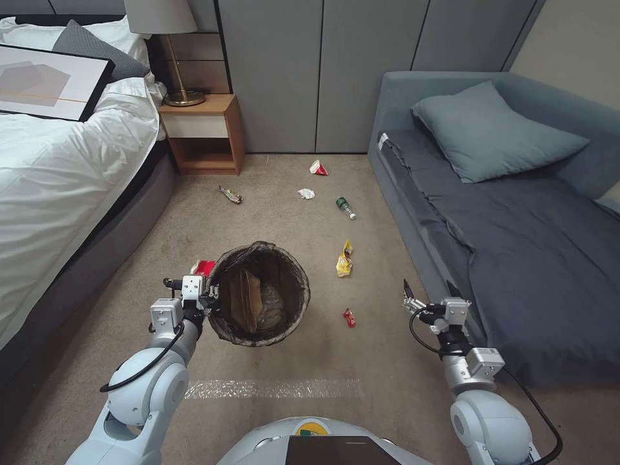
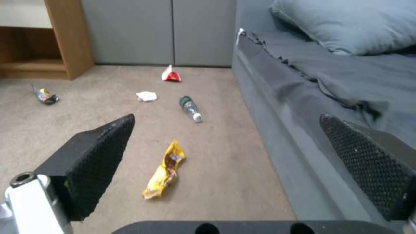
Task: Pick up the trash bin, then pick up the garbage from the floor and place it into the trash bin.
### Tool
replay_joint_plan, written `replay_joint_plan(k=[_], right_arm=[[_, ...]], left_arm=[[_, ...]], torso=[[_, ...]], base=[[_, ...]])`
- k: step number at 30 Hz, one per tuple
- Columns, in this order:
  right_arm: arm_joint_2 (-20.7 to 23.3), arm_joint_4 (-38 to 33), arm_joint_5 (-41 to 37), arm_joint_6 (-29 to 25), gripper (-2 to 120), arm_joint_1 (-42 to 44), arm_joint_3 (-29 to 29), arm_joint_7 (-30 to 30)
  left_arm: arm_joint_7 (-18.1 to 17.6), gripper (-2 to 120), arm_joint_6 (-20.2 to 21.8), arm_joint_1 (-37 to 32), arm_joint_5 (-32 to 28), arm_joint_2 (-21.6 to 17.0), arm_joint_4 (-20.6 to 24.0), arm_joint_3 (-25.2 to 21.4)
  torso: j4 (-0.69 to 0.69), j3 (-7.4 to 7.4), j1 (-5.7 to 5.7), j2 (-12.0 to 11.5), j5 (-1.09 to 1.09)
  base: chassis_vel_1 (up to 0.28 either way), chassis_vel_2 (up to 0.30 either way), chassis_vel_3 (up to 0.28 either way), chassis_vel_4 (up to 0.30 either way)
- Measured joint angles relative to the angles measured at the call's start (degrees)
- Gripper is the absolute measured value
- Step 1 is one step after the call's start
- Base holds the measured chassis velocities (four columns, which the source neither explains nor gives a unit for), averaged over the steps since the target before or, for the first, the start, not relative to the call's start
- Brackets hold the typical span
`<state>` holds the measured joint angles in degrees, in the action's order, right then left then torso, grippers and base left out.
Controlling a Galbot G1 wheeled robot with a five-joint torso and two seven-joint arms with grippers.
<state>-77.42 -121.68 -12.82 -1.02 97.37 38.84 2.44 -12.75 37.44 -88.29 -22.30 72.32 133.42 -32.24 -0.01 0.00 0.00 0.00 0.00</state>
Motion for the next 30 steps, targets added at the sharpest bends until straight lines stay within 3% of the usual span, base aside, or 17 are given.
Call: replay_joint_plan(k=[8, 15, 18, 22, 30], right_arm=[[3.55, 1.85, -2.43, 4.32, 100, -0.73, -1.03, -3.22], [12.63, 10.09, -8.63, 8.46, 100, -6.04, -5.37, -6.21], [14.6, 12.66, -9.69, 9.31, 100, -7.92, -6.87, -6.46], [15.46, 15.77, -10.74, 11.06, 100, -9.93, -8.84, -7.13], [14.42, 21.33, -11.85, 14.22, 100, -15.53, -12.93, -7.8]], left_arm=[[-0.05, 5, 0.16, -0.03, -0.45, -0.31, 0.84, -0.07], [-0.3, 5, 0.45, 0.03, -1.08, -0.74, 1.48, 0.11], [-0.53, 5, 0.7, 0.54, -1.64, -1.11, 1.58, 0.41], [-0.86, 5, 1.23, 1.78, -2.85, -2.04, 1.34, 1.04], [-0.92, 5, 1.44, 2.2, -3.89, -2.8, 1.52, 1.04]], torso=[[0.02, 0.01, 0.0, 0.0, 0.01], [0.0, 0.01, 0.0, 0.0, 0.01], [-0.01, 0.01, 0.0, 0.0, 0.01], [0.04, 0.0, 0.0, 0.0, 0.0], [0.0, 0.0, 0.0, 0.0, 0.0]], base=[[-0.055, 0.056, 0.039, -0.039], [0.0, 0.0, 0.0, 0.0], [0.0, 0.0, 0.0, 0.0], [0.0, 0.0, 0.0, 0.0], [0.0, 0.0, 0.0, 0.0]])
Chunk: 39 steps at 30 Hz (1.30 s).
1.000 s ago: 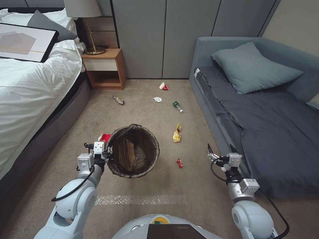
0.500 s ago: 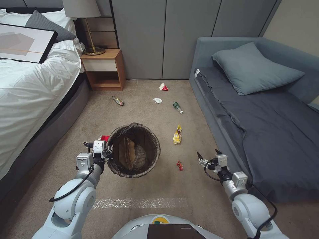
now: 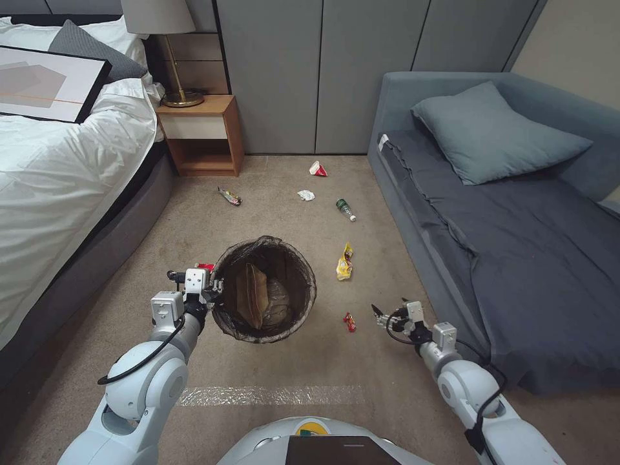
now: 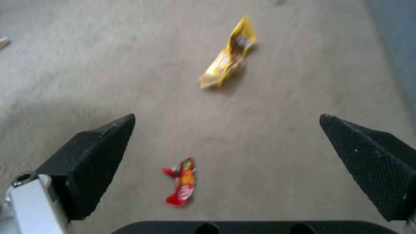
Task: Pick up the trash bin, then pick up the garbage from the floor and place it into the trash bin.
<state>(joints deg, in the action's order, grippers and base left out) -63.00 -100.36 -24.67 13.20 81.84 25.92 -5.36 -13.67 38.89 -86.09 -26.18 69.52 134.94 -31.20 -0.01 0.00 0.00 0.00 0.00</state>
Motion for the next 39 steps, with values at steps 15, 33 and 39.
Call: replay_joint_plan(k=[15, 33, 39], right_arm=[[-4.62, 14.22, 5.03, 3.12, 100, -8.35, -6.27, -1.48], [-10.54, 24.17, 14.47, 1.12, 100, -16.32, -11.42, 0.96], [-12.19, 28.39, 15.0, 1.09, 100, -19.0, -12.4, 1.22]], left_arm=[[-0.07, 5, 0.23, 1.42, -1.16, -1.31, -0.68, 0.69], [1.19, 5, 0.27, 2.24, -1.16, -1.22, -2.17, 0.6], [1.69, 5, 0.16, 2.4, -1.15, -1.1, -2.74, 0.43]], torso=[[0.02, 0.0, 0.0, 0.0, -0.01], [0.01, 0.0, 0.0, 0.0, -0.01], [0.01, 0.0, 0.0, 0.0, -0.01]], base=[[0.0, 0.0, 0.0, 0.0], [0.0, 0.0, 0.0, 0.0], [0.0, 0.0, 0.0, 0.0]])
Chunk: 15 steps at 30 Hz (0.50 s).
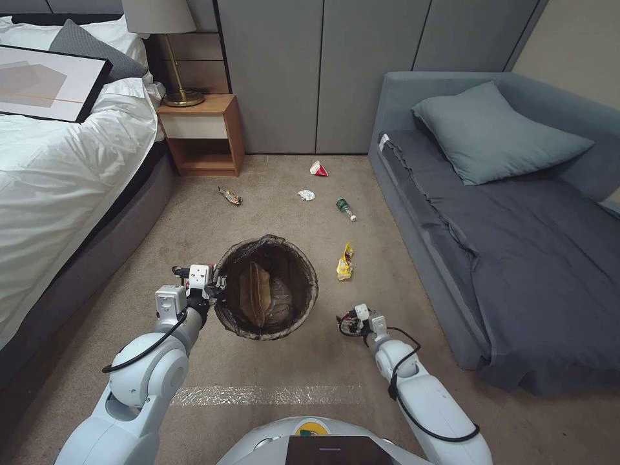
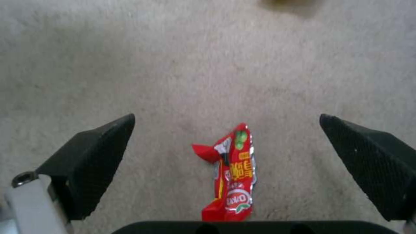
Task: Pick up the trash bin, then pick up the garbage from the floor and place it into the trash bin.
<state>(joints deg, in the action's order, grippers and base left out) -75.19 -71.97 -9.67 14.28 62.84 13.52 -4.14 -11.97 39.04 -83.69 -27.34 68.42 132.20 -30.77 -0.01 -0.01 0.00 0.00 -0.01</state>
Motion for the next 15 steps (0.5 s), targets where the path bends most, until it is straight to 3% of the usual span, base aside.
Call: replay_joint_plan(k=[15], right_arm=[[-2.97, 7.81, 3.06, -1.97, 100, -1.05, 1.23, -0.25]], left_arm=[[1.19, 5, -0.58, 0.01, 0.0, -0.26, -0.57, -0.44]], torso=[[0.01, 0.01, 0.0, 0.0, 0.0]], base=[[0.0, 0.0, 0.0, 0.0]])
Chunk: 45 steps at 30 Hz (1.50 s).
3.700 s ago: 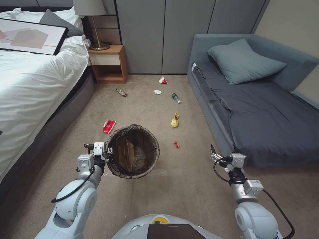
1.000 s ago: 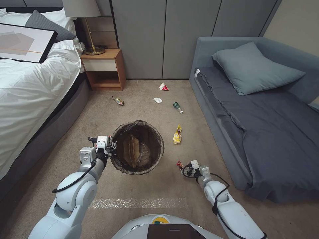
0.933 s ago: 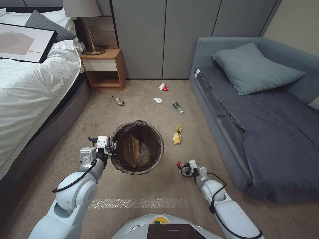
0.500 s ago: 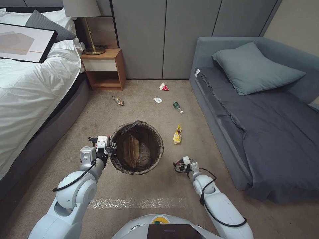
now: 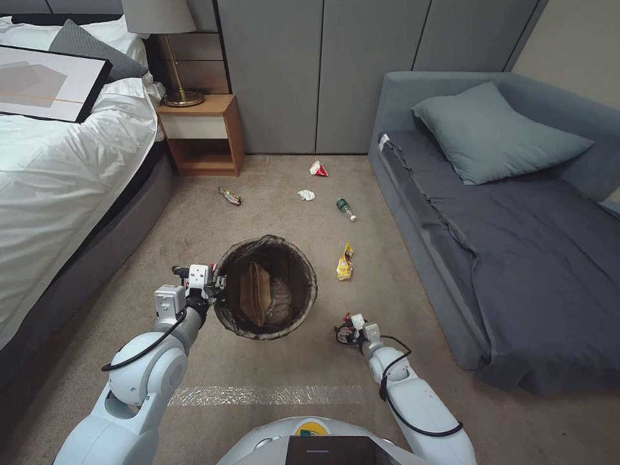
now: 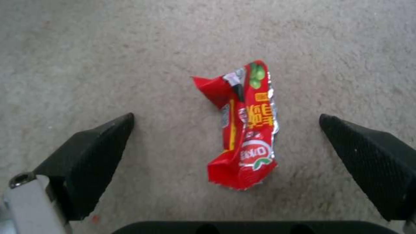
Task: Pick up the trash bin, then pick up the garbage from the floor and place it into the trash bin.
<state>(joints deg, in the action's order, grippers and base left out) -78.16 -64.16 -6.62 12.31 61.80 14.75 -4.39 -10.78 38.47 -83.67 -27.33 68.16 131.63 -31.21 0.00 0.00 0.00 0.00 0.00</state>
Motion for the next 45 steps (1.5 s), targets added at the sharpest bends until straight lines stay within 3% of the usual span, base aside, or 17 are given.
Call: replay_joint_plan(k=[25, 37, 39, 44, 45], right_arm=[[-0.35, 1.52, 0.38, -0.94, 100, -0.18, 1.11, 0.2], [0.14, -0.91, 1.75, -1.1, 78, 1.73, 1.26, 1.07], [0.67, -2.0, 1.84, -0.89, 67, 2.51, 1.38, 1.97], [0.82, -2.55, 1.78, -0.88, 53, 3.09, 1.6, 2.02], [0.89, -2.58, 1.73, -0.9, 44, 3.27, 1.8, 2.01]], left_arm=[[0.43, 5, -0.26, -0.1, 0.23, 0.37, -0.5, -0.05], [0.42, 5, -0.26, -0.05, 0.78, 0.89, -0.92, 0.43], [0.41, 5, -0.28, -0.04, 0.95, 1.07, -1.08, 0.53], [0.4, 5, -0.3, 0.03, 1.04, 1.2, -1.1, 0.68], [0.37, 5, -0.3, 0.08, 1.11, 1.23, -1.13, 0.78]], torso=[[-0.02, 0.0, 0.0, 0.0, 0.02], [-0.03, 0.0, 0.0, 0.0, 0.06], [0.01, -0.01, 0.0, 0.0, -0.07], [0.0, 0.0, 0.0, 0.0, 0.02], [0.0, 0.0, 0.0, 0.0, -0.01]], base=[[0.0, 0.0, 0.0, 0.0], [0.0, 0.0, 0.0, 0.0], [0.0, 0.0, 0.0, 0.0], [0.0, 0.0, 0.0, 0.0], [0.0, 0.0, 0.0, 0.0]])
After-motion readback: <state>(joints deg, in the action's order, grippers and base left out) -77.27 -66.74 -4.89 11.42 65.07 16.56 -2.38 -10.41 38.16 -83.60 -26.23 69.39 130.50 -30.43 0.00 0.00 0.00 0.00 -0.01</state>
